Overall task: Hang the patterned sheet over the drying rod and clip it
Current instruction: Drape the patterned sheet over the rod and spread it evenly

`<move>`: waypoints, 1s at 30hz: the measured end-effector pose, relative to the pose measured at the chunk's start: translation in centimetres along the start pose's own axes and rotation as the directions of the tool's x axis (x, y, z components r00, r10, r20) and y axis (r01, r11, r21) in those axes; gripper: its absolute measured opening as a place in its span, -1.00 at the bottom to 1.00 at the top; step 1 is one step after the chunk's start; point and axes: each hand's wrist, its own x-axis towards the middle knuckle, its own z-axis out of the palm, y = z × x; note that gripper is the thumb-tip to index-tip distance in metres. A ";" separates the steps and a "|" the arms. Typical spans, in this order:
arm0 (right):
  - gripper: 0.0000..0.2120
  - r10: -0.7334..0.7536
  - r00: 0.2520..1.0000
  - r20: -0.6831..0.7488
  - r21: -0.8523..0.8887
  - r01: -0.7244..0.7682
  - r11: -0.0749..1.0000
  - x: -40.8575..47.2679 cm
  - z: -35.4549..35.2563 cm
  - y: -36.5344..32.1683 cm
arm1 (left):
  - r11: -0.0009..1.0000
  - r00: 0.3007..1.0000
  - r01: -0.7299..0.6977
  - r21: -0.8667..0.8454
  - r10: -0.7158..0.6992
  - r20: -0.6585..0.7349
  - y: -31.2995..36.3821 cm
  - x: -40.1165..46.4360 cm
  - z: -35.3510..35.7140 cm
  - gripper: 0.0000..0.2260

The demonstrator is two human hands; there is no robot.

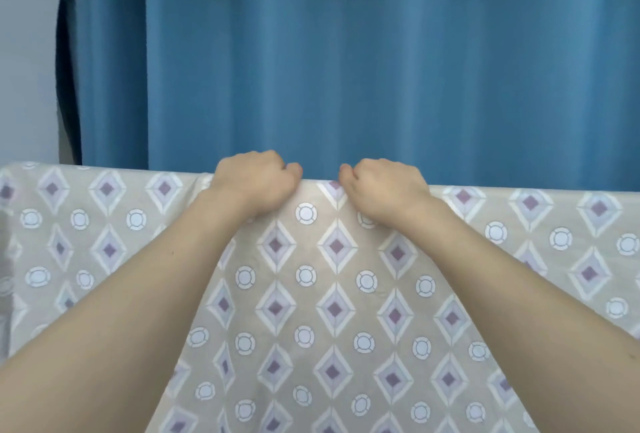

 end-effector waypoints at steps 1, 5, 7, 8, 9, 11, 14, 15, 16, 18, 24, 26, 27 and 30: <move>-0.74 0.026 0.997 0.075 0.034 -0.029 0.999 0.4 -0.3 0.2 | 1.000 0.991 0.012 0.012 -0.010 -0.131 -0.6 -0.6 0.6 -0.62; -0.72 0.002 0.940 0.342 0.112 -0.043 0.993 1.6 -1.6 -0.3 | 0.996 0.912 0.013 0.092 0.026 -0.410 -3.5 -2.7 2.6 -0.57; -0.73 0.033 0.924 0.380 0.096 -0.075 0.993 1.9 -1.9 -0.9 | 0.994 0.935 0.056 0.096 -0.019 -0.353 -4.2 -2.1 2.0 -0.57; -0.75 0.047 0.927 0.372 0.098 -0.089 0.991 2.0 -2.0 -1.3 | 0.992 0.955 0.083 0.100 -0.050 -0.293 -4.3 -1.5 1.6 -0.59; -0.76 0.038 0.939 0.341 0.088 -0.072 0.994 2.1 -1.8 -1.6 | 0.991 0.971 0.083 0.107 -0.057 -0.230 -4.4 -1.0 1.1 -0.62; -0.70 -0.018 0.978 0.209 0.103 -0.004 0.995 1.7 -1.1 -2.6 | 0.992 0.995 0.035 0.121 -0.024 -0.096 -4.2 -0.1 0.3 -0.68; -0.57 -0.147 0.989 0.006 0.072 0.146 0.987 0.9 0.8 -4.5 | 0.996 0.997 -0.022 0.081 0.016 0.076 -3.9 0.9 -0.5 -0.69; -0.56 -0.176 0.984 -0.030 0.021 0.176 0.984 0.7 1.1 -5.1 | 0.998 0.996 -0.026 0.060 0.021 0.092 -3.8 1.1 -0.5 -0.69; -0.54 -0.179 0.982 -0.063 -0.008 0.179 0.984 0.7 1.4 -5.5 | 0.999 0.997 -0.026 0.041 0.023 0.069 -3.8 1.0 -0.3 -0.68; -0.57 -0.150 0.987 -0.066 -0.010 0.149 0.989 1.0 1.2 -5.5 | 0.999 0.997 -0.005 0.043 0.008 -0.083 -4.4 0.2 0.2 -0.65; -0.76 -0.158 0.952 0.261 0.133 0.127 0.983 3.5 0.6 -5.1 | 0.995 0.901 0.074 0.073 -0.035 -0.432 -11.3 -2.1 2.1 -0.59; -0.76 -0.153 0.949 0.276 0.151 0.114 0.982 4.2 0.8 -5.4 | 0.995 0.922 0.068 0.077 -0.033 -0.386 -12.2 -1.6 1.7 -0.59; -0.75 -0.165 0.958 0.234 0.139 0.135 0.981 4.2 1.0 -5.7 | 0.993 0.935 0.088 0.076 -0.056 -0.351 -12.5 -1.1 1.3 -0.59; -0.62 -0.232 0.970 0.070 0.101 0.225 0.969 3.6 1.8 -7.9 | 0.989 0.967 0.123 0.078 -0.102 -0.233 -12.9 0.4 0.5 -0.61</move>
